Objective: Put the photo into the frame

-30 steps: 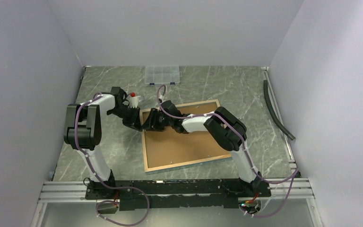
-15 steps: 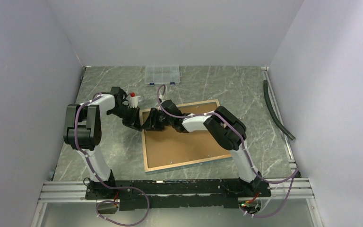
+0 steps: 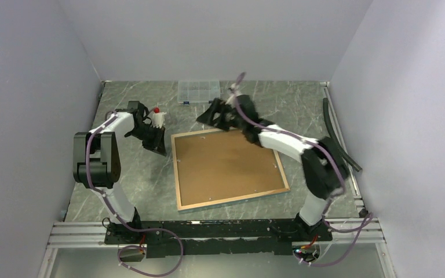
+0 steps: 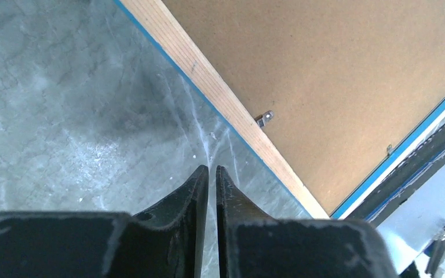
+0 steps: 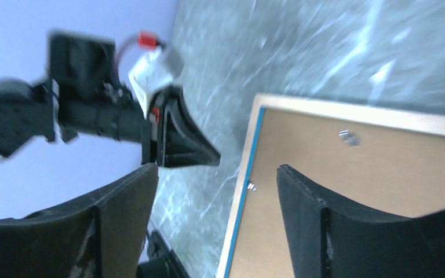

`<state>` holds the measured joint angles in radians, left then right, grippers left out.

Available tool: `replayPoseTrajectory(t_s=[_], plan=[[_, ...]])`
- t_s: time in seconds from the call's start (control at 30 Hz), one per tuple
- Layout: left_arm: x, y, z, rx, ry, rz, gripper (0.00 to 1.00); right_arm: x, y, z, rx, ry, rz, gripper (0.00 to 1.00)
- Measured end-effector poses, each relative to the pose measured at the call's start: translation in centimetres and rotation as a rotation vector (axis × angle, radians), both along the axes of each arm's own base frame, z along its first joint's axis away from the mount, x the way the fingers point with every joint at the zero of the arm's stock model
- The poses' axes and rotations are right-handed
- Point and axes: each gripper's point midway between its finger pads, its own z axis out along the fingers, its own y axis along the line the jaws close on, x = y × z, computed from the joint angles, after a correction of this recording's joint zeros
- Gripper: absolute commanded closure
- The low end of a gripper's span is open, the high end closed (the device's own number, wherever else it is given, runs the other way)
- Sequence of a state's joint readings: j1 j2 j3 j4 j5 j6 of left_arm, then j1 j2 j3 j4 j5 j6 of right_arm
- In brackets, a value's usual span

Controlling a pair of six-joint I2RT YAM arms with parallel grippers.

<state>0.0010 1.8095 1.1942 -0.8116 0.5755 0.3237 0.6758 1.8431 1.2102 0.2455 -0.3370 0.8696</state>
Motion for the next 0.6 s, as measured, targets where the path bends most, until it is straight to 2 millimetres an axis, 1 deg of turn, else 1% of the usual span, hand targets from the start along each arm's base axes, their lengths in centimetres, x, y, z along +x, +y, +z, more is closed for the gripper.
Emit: replayPoseTrajectory(t_s=[0.07,0.13,0.17,0.2,0.23,0.27,0.3,0.37,0.43,0.5,0.6], plan=[[0.0,0.2,0.4,0.009,-0.020,-0.014,0.83,1.6,-4.4,3.2,0.011,-0.061,-0.102,0.10],[-0.2,0.2,0.4,0.024,-0.035,-0.032,0.83,2.8,-9.7,5.2,-0.001,-0.099,-0.229,0.05],[-0.4,0.3,0.2,0.036,-0.039,-0.041,0.83,3.2,-11.9,5.4,-0.015,-0.104,-0.282,0.02],[-0.9,0.3,-0.3,0.055,-0.039,-0.057,0.83,3.6,-15.0,5.2,-0.043,-0.104,-0.359,0.00],[-1.4,0.2,-0.6,0.067,-0.037,-0.072,0.83,3.7,-16.9,4.7,-0.067,-0.094,-0.406,0.00],[-2.1,0.0,-1.1,0.086,-0.028,-0.092,0.83,3.6,-19.5,3.6,-0.107,-0.069,-0.465,0.00],[-2.8,-0.2,-1.7,0.105,-0.022,-0.117,0.83,3.3,-21.6,2.3,-0.149,-0.035,-0.513,0.00],[-4.1,-0.6,-2.8,0.142,-0.010,-0.167,0.83,2.7,-24.9,-0.3,-0.218,0.037,-0.580,0.00],[-5.1,-1.4,-3.1,0.157,-0.007,-0.211,0.83,1.8,-28.0,-3.5,-0.289,0.128,-0.637,0.00],[-5.3,-1.9,-3.0,0.188,-0.047,-0.255,0.83,0.7,-30.2,-6.1,-0.337,0.207,-0.670,0.00],[-5.8,-2.7,-3.0,0.228,-0.091,-0.318,0.83,-0.2,-31.7,-9.2,-0.383,0.301,-0.678,0.00]])
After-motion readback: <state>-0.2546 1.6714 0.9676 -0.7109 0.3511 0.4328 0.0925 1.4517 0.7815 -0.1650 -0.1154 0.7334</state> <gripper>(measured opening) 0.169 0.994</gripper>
